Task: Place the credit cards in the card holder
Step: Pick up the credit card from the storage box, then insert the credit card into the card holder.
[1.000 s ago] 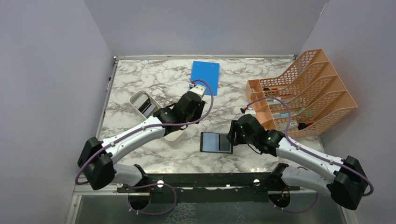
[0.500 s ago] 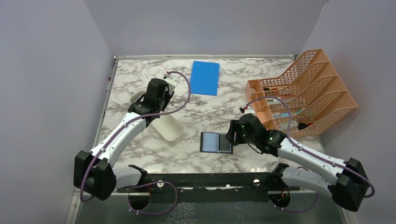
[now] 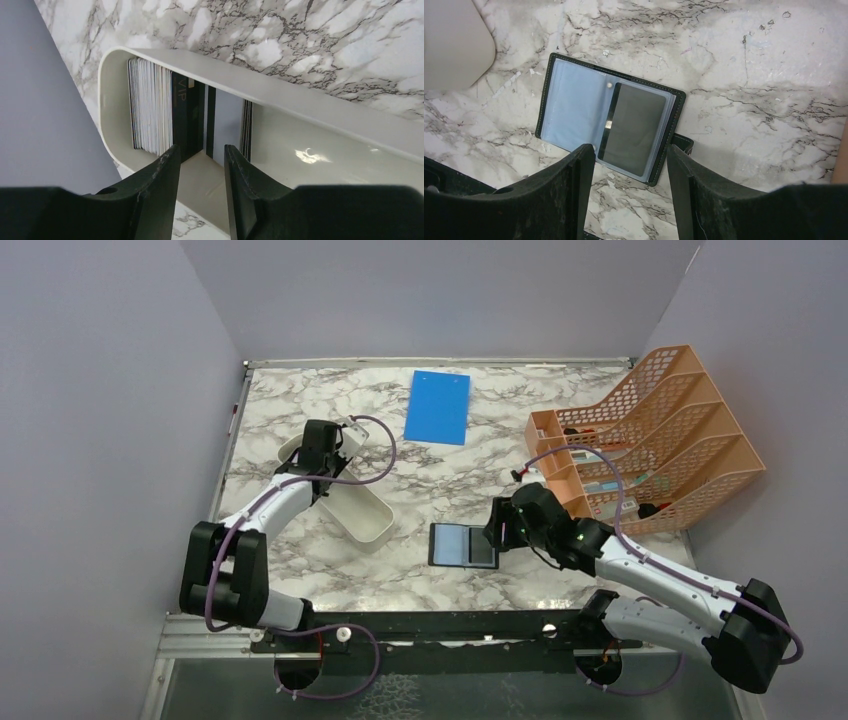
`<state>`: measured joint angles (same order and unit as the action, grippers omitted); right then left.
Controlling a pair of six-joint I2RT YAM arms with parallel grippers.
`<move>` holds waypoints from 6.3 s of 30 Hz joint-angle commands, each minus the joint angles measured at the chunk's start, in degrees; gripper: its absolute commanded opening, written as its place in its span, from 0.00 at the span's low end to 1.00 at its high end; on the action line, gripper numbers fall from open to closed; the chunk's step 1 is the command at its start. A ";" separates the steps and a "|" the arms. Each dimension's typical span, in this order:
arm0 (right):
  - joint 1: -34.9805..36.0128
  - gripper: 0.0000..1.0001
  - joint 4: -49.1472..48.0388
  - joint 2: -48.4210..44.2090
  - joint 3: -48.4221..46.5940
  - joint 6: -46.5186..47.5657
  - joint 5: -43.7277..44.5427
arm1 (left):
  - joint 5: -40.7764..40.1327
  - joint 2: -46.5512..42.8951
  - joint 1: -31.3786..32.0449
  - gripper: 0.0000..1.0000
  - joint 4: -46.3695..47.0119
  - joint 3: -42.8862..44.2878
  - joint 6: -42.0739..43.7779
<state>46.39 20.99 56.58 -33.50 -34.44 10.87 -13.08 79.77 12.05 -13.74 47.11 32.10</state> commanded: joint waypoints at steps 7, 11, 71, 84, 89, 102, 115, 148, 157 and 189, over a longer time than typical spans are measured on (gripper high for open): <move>-0.16 0.60 -2.66 0.89 -1.00 3.24 0.27 | -5.33 5.13 -1.76 0.43 12.99 0.71 9.30; -0.23 0.61 -2.89 1.31 -1.32 3.92 0.82 | -4.06 8.52 -2.87 0.45 13.03 2.17 10.23; -0.21 0.61 -3.88 3.28 -1.91 2.26 -0.71 | 1.94 11.37 -3.88 0.00 -4.07 16.56 6.00; -0.21 0.59 0.83 6.37 -5.90 -5.97 -4.57 | 15.92 -1.41 -3.61 0.00 -4.38 17.60 -9.80; -0.12 0.56 -1.04 7.86 -6.41 -8.19 -10.06 | 21.01 -6.71 -3.62 0.00 -1.26 15.46 -22.97; 10.93 0.53 7.54 22.21 -17.23 -16.14 2.58 | 35.11 -23.40 -3.70 0.00 6.96 -2.48 -44.29; 16.12 0.51 13.37 36.81 -25.83 -21.49 9.46 | 28.70 -37.73 -3.70 0.00 7.00 -12.41 -41.99; 16.27 0.10 10.65 41.93 -27.29 -18.80 10.73 | 29.54 -37.32 -3.70 0.00 6.51 -12.49 -40.72; 16.18 0.08 -0.99 34.50 -20.48 -14.71 8.32 | 39.76 -33.78 -3.70 0.00 6.22 -10.44 -49.73; 7.32 0.20 -17.78 17.86 0.43 -15.23 -4.69 | 27.64 -14.20 29.07 0.00 20.55 -17.04 -71.11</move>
<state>54.22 2.72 76.03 -33.91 -49.50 6.11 18.22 62.11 38.61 1.37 30.20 -37.91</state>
